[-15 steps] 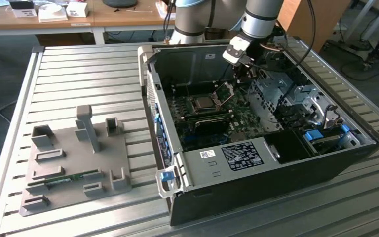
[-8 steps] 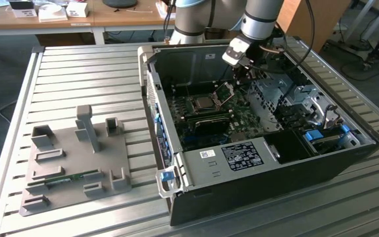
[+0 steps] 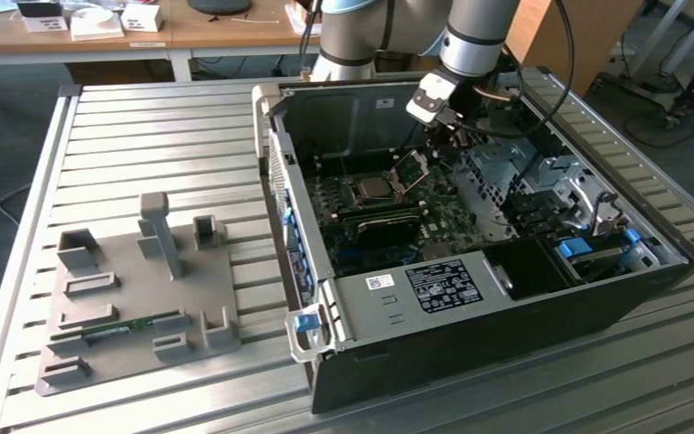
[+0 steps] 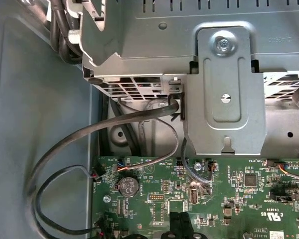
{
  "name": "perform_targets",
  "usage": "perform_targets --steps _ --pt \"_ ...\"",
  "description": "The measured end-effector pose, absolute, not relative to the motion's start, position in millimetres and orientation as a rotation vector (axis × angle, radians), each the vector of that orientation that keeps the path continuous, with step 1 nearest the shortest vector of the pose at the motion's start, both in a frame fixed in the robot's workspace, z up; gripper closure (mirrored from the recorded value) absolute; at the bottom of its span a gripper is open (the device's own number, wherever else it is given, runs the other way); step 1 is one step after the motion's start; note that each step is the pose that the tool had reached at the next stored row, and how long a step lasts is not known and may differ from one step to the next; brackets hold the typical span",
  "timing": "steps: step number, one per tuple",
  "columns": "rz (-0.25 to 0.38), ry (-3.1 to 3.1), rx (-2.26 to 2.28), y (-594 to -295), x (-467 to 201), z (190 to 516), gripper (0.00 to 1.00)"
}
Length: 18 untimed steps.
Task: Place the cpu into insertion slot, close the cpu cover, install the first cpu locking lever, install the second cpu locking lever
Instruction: 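Close the cpu cover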
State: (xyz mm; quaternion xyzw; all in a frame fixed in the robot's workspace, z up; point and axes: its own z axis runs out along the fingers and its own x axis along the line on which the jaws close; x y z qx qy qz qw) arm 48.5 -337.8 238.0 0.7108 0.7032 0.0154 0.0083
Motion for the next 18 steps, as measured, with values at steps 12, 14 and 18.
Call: perform_targets --steps 12,14,18 --pt "0.052 2.196 2.220 -337.7 37.6 237.1 0.89" --pt "0.054 2.195 2.219 -337.7 33.2 236.9 0.89" --pt "0.060 2.193 2.216 -337.8 22.2 236.3 0.89"
